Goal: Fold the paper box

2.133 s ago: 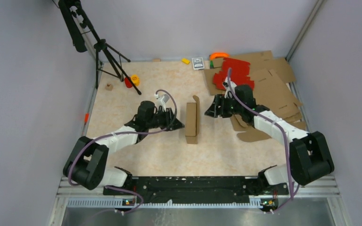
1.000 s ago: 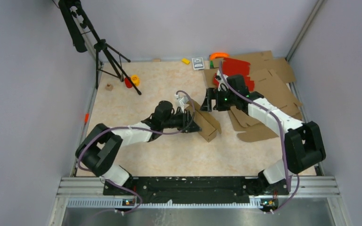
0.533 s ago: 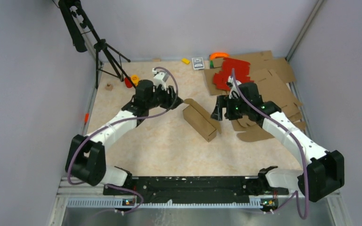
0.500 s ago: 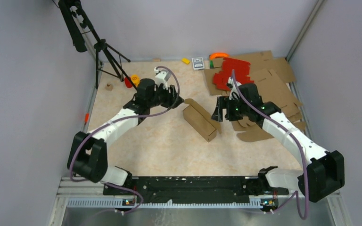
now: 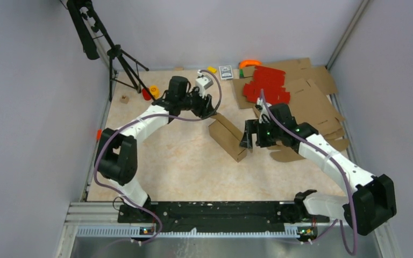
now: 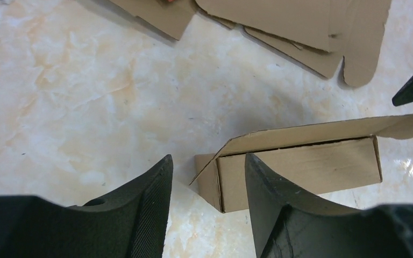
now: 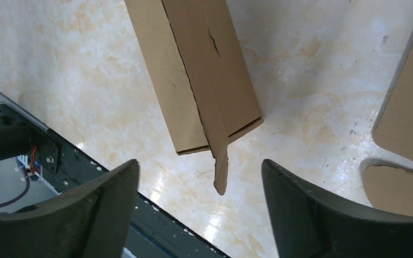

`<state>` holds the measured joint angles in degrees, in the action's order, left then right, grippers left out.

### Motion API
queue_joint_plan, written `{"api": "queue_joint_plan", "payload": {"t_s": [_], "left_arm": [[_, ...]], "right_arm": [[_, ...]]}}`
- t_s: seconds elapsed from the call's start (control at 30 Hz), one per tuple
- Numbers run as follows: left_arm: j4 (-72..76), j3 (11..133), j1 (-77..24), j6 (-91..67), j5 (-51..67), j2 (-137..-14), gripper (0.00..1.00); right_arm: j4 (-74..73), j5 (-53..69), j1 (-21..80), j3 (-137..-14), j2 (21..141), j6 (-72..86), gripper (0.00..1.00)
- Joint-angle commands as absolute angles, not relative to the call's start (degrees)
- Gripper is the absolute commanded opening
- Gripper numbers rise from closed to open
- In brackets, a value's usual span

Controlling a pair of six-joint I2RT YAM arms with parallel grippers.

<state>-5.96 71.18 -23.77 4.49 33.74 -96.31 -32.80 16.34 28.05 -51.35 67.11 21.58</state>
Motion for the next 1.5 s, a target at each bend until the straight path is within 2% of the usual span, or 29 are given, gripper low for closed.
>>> {"api": "queue_joint_plan", "payload": {"t_s": [0.0,0.07,0.3,0.7,0.97,1.1,1.2,1.37,1.47], "left_arm": [[-8.7,73.9,-24.0,9.1,39.3,-98.7,0.53],[-9.1,74.1,-24.0,9.5,39.4,-99.2,0.51],[-10.4,75.3,-24.1,9.7,39.9,-100.8,0.42],[-11.5,75.6,-24.5,9.0,38.4,-99.9,0.16],[-14.4,77.2,-25.7,7.2,35.2,-100.0,0.01],[-17.4,79.3,-26.0,6.2,33.7,-100.6,0.00],[-18.4,79.8,-26.3,5.9,32.9,-100.8,0.00],[-19.7,79.8,-26.9,4.9,31.7,-100.9,0.00],[-20.0,79.0,-26.8,4.2,31.1,-100.7,0.00]], "right_arm": [[-31.7,13.9,30.8,-54.9,67.6,19.1,0.92],[-31.8,12.0,32.0,-56.7,68.2,16.1,0.96],[-33.3,6.0,36.5,-63.6,75.1,6.3,0.98],[-24.5,6.5,40.5,-62.9,81.7,3.3,0.98],[-26.2,0.2,44.7,-63.0,85.0,1.4,0.99],[-26.9,-2.1,45.9,-63.2,85.9,0.6,0.98],[-27.7,-2.2,46.5,-63.2,87.1,0.4,0.93],[-28.2,-5.0,46.6,-63.2,88.3,1.9,0.71],[-28.0,-5.2,46.5,-62.8,88.1,3.3,0.64]]}}
